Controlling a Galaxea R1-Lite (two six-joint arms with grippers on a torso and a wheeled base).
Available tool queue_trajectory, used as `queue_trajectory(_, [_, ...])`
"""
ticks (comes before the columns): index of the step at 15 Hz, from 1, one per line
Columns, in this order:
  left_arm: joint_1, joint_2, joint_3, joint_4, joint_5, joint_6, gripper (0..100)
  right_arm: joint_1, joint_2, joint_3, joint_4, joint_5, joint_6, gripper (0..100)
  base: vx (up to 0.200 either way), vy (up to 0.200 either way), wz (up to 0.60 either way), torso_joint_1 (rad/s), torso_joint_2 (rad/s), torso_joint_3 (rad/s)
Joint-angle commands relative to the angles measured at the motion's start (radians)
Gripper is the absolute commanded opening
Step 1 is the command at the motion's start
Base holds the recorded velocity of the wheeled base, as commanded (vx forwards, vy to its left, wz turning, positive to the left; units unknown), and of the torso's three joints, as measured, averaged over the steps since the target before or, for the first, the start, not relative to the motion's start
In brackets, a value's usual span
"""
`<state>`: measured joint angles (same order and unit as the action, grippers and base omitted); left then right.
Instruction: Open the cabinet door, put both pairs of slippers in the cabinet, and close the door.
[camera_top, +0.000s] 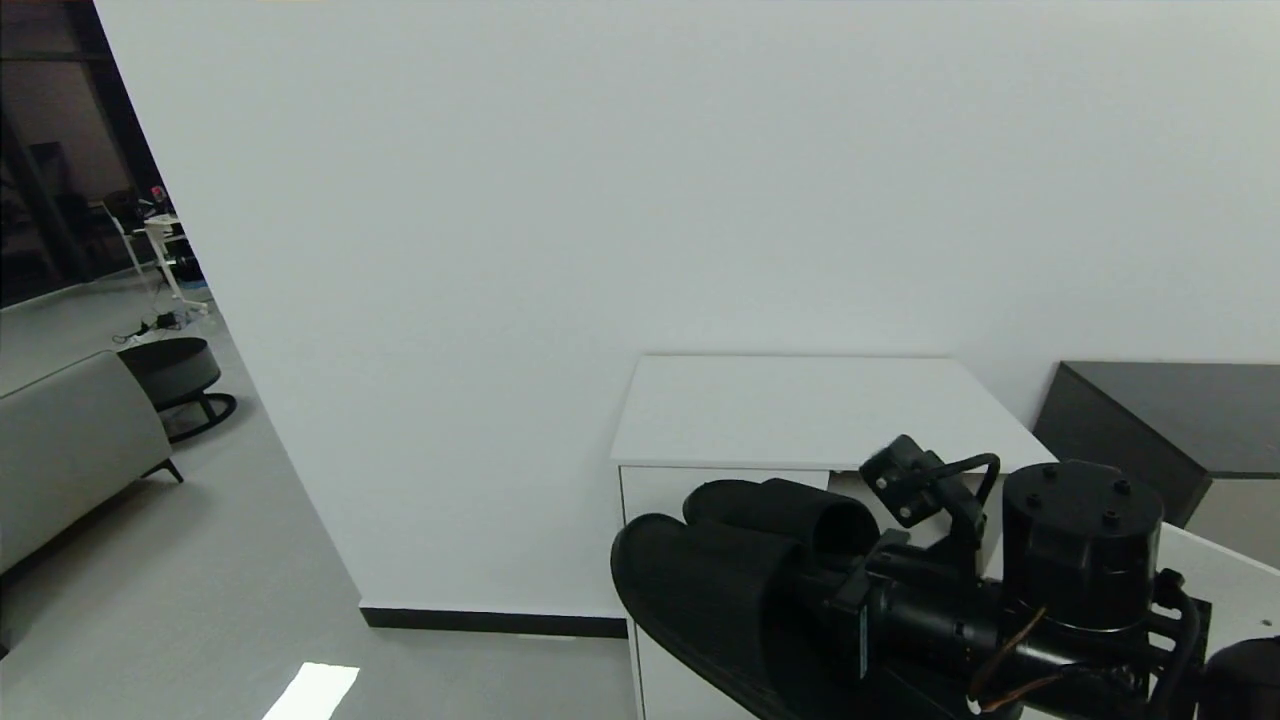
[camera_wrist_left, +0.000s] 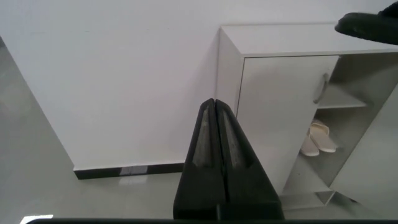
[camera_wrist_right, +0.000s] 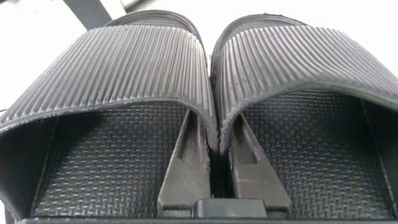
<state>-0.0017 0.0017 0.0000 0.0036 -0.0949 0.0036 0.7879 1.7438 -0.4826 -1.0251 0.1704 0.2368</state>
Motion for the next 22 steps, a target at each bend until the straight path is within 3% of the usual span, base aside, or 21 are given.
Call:
queue_trajectory(1, [0.002,0.001,0.000,-0.001,0.000,0.001,0,0.001,0.003,0.064,-0.047,0.034,-0.002,0,0.000,0.000,0.00,0.000,0.00,0.000])
queue_trajectory(5, [0.000,0.001,0.000,-0.001,0.000,-0.001,0,-0.030,0.014,0.170,-0.208,0.152,-0.004,0,0.000,0.000,0.00,0.000,0.00,0.000])
queue_trajectory(7, [0.000,0.001,0.000,0.001,0.000,0.001,0,-0.041,0.048,0.180,-0.251,0.158,-0.025,0,0.000,0.000,0.00,0.000,0.00,0.000])
queue_trajectory(13, [0.000,0.001,0.000,0.001,0.000,0.001,0,-0.055,0.189,0.252,-0.507,0.164,-0.050,0,0.000,-0.200,0.00,0.004,0.01,0.002])
queue_trajectory(19, [0.002,0.001,0.000,0.001,0.000,-0.001,0,-0.108,0.214,0.335,-0.546,0.301,-0.140,0,0.000,-0.200,0.00,0.001,0.00,0.002])
queue_trajectory(22, [0.000,0.001,0.000,0.001,0.000,-0.001,0,-0.110,0.212,0.337,-0.546,0.305,-0.140,0,0.000,-0.200,0.00,-0.001,0.00,0.002])
